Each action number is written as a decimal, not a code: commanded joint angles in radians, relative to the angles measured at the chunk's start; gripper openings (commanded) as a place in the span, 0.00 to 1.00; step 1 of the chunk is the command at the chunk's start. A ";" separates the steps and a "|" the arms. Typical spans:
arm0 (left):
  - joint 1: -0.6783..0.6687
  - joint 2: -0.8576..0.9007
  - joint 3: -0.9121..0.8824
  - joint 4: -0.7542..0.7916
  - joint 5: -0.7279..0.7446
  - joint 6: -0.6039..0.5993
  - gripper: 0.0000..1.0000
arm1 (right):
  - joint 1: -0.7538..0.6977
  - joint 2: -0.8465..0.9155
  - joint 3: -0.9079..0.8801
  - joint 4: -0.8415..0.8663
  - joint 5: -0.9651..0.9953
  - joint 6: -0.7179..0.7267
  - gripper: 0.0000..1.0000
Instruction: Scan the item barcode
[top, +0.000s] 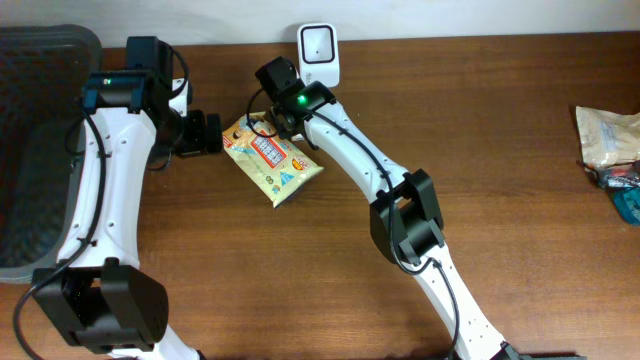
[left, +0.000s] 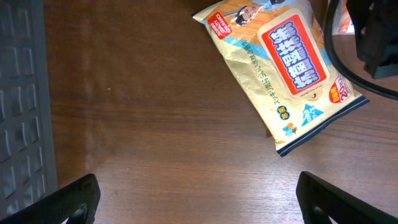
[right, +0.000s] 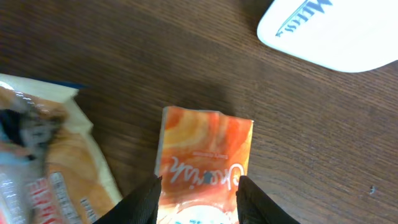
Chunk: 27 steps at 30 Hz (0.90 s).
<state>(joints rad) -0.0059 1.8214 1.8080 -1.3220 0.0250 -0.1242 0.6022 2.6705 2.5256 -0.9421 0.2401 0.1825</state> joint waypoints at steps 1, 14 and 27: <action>0.000 -0.017 -0.003 0.002 -0.003 0.002 0.99 | 0.002 0.037 -0.010 -0.007 0.032 -0.011 0.41; 0.000 -0.017 -0.003 0.002 -0.003 0.002 0.99 | 0.047 0.004 0.041 -0.010 0.085 -0.067 0.52; 0.000 -0.017 -0.003 0.002 -0.003 0.002 0.99 | 0.028 0.052 -0.024 -0.013 0.086 -0.078 0.31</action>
<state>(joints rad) -0.0059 1.8214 1.8080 -1.3220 0.0250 -0.1242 0.6418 2.7026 2.5160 -0.9463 0.3038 0.1024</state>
